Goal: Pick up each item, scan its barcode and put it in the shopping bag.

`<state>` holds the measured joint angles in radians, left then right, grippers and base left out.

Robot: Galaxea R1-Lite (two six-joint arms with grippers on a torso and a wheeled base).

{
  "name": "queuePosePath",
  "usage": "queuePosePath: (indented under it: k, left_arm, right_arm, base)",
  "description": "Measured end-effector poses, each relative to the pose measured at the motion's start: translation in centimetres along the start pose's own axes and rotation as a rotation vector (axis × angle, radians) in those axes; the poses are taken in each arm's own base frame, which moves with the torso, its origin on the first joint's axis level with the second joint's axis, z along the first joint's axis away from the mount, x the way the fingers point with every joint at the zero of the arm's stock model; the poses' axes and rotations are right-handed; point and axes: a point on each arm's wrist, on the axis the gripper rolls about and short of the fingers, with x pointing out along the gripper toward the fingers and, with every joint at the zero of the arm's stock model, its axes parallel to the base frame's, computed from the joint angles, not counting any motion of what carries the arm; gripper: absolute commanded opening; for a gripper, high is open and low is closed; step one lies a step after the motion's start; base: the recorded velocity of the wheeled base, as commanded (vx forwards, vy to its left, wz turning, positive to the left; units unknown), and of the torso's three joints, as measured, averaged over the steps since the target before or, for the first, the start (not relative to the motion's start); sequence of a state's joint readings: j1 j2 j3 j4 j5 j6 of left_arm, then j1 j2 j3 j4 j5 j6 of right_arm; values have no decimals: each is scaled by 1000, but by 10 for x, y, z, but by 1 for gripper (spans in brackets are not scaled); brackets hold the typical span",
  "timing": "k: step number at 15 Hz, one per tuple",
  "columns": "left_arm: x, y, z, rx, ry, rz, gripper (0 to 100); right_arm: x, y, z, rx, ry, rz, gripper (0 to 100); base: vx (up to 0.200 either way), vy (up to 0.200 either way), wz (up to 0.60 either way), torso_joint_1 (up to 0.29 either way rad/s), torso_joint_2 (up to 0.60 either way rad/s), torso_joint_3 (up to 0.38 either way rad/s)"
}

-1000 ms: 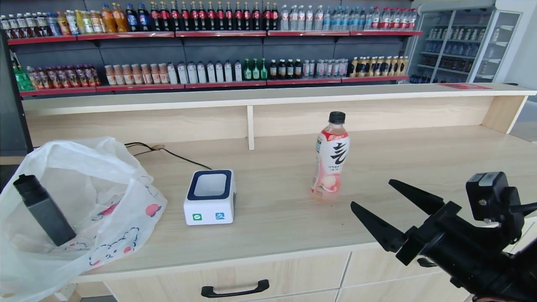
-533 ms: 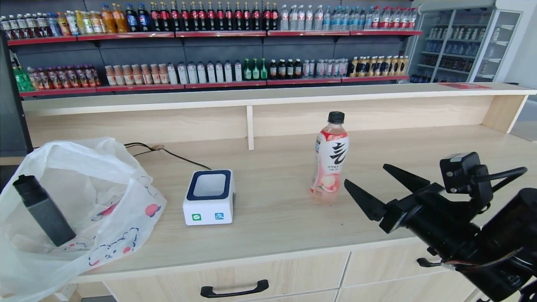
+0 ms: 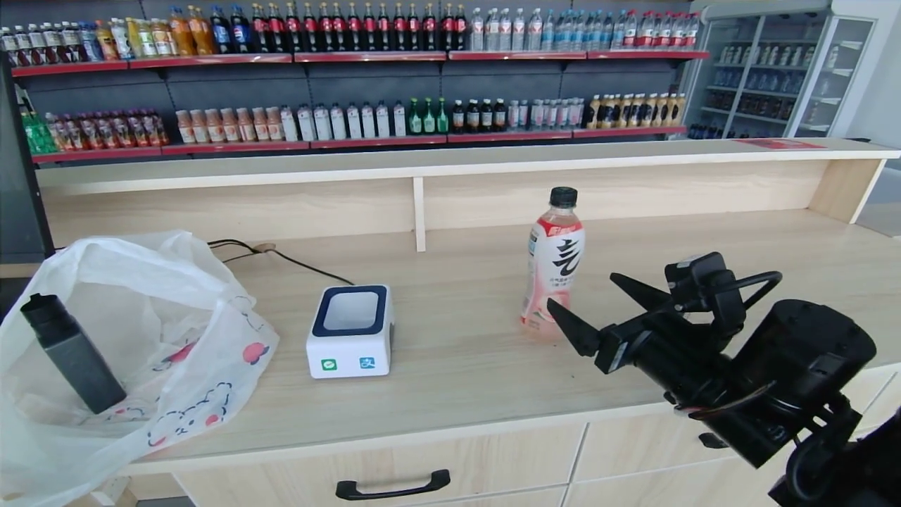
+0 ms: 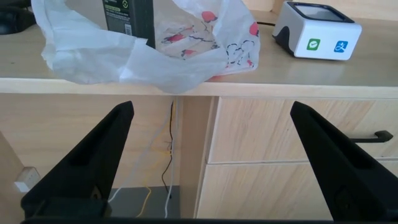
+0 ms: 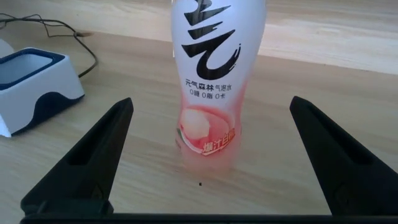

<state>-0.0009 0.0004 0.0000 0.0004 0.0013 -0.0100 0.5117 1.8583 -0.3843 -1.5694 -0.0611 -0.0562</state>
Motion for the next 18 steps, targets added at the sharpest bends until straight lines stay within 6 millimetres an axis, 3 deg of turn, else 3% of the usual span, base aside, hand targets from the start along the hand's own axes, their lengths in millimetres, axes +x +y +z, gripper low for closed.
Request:
queuePosePath:
  k: [5,18]
  left_arm:
    - [0,0,0,0,0,1,100]
    - [0,0,0,-3,0,0,100]
  right_arm:
    - [28,2,-11,-2,-7,-1,100]
    - [69,0,-27,9,-40,-18,100]
  base:
    - [0,0,0,0,0,0]
    - [0,0,0,0,0,0]
